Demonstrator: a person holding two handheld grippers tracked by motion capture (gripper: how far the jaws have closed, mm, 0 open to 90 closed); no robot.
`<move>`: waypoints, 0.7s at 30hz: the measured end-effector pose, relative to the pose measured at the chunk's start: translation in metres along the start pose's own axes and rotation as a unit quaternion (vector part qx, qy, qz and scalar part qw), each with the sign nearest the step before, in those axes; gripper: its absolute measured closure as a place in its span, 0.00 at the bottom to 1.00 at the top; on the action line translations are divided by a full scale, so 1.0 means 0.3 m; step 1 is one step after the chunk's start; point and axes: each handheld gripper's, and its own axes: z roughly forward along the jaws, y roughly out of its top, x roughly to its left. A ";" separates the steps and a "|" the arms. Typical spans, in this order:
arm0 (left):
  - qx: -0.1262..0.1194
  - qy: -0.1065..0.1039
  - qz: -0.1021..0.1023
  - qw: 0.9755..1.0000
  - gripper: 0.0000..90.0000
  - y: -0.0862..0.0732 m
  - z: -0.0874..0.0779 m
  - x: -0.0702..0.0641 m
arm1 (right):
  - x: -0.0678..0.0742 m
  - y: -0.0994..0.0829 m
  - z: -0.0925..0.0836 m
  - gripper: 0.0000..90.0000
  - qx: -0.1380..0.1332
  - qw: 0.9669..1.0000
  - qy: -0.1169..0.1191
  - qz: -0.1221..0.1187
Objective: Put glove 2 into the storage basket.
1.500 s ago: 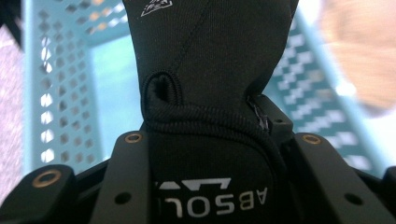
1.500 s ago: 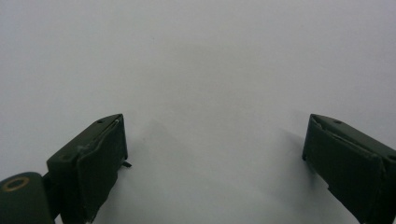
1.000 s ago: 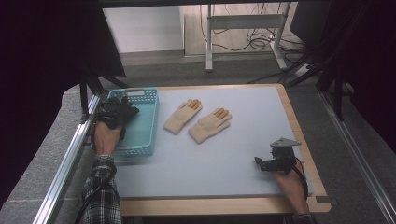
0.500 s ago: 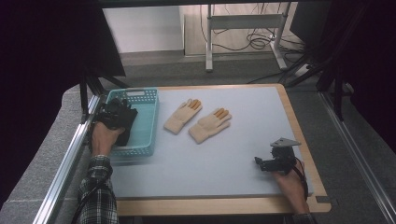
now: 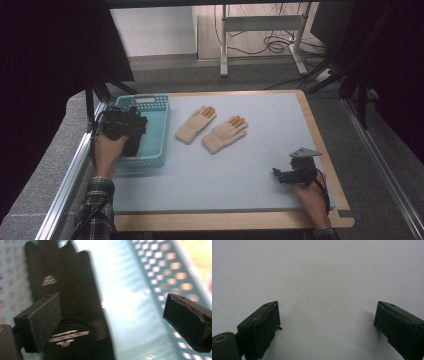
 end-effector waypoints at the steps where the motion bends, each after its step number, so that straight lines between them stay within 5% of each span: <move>1: -0.007 -0.008 0.005 1.000 0.03 -0.002 -0.006 -0.016 | 0.000 0.000 0.000 0.07 0.000 1.000 0.000 0.000; 10: -0.048 -0.045 0.081 0.995 0.01 -0.034 -0.051 -0.181 | 0.000 0.000 0.000 0.07 0.000 1.000 0.000 0.000; 16: -0.067 -0.064 0.130 0.987 0.00 -0.075 -0.077 -0.323 | 0.000 0.000 0.000 0.07 0.000 1.000 -0.001 -0.001; 21: -0.077 -0.081 0.173 0.979 0.00 -0.129 -0.076 -0.446 | 0.000 0.000 0.001 0.07 0.000 1.000 -0.001 -0.001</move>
